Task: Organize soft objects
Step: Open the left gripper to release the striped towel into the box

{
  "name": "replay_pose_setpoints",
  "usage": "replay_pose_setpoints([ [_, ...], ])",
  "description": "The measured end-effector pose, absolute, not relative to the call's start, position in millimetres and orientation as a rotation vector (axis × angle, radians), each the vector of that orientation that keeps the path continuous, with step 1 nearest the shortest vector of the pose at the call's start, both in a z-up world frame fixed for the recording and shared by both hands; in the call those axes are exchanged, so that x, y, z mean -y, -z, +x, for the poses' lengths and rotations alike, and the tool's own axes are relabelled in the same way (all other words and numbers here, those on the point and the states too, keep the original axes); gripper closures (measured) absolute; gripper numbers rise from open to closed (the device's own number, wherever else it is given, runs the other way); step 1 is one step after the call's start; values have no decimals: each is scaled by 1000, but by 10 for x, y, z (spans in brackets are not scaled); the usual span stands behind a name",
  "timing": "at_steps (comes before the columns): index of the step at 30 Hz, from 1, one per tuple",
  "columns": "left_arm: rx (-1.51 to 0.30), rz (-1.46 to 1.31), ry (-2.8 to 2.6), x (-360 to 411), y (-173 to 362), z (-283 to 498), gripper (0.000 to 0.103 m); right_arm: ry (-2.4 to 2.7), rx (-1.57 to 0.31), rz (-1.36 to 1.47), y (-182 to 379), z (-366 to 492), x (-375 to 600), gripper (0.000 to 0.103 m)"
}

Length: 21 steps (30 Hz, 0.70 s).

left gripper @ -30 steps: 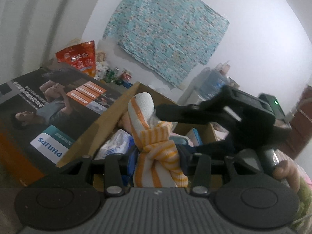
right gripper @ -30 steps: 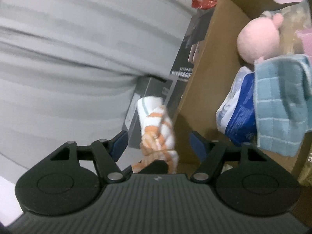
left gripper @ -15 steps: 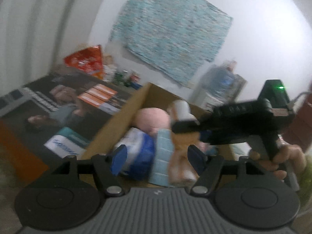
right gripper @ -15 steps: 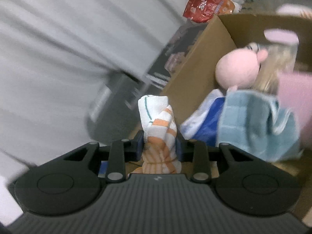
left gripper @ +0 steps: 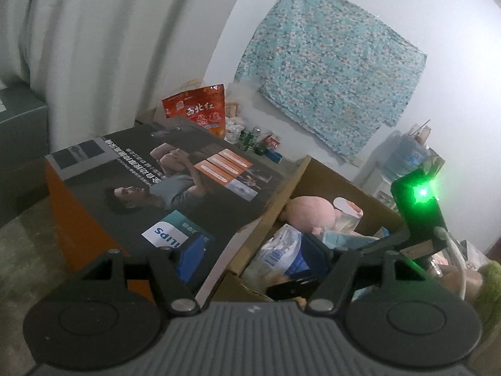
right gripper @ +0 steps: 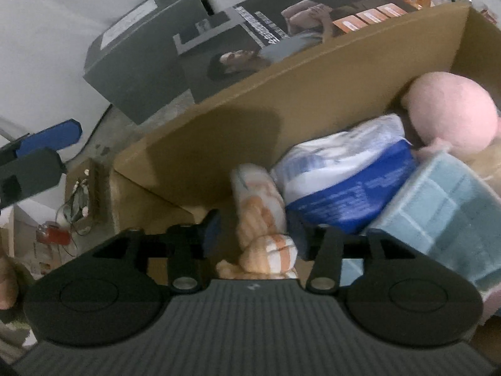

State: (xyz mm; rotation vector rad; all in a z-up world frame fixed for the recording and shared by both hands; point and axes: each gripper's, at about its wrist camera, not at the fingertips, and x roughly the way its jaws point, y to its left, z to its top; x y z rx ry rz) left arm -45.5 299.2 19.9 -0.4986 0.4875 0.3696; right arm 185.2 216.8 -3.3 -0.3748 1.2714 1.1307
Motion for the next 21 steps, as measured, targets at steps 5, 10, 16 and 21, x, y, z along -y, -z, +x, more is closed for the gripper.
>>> replay_pose_setpoints([
  [5, -482, -499, -354, -2947, -215, -444, 33, -1110, -1253, -333, -73, 1847, -2048, 45],
  [10, -479, -489, -333, -2869, -233, -431, 32, -1091, -1235, -222, -169, 1976, -1808, 45],
  [16, -473, -502, -342, -2827, -266, -468, 32, -1072, -1267, -105, 29, 2049, -1832, 72],
  [21, -471, -498, -362, -2841, -299, -545, 32, -1060, -1353, -166, 323, 1975, -1986, 73],
])
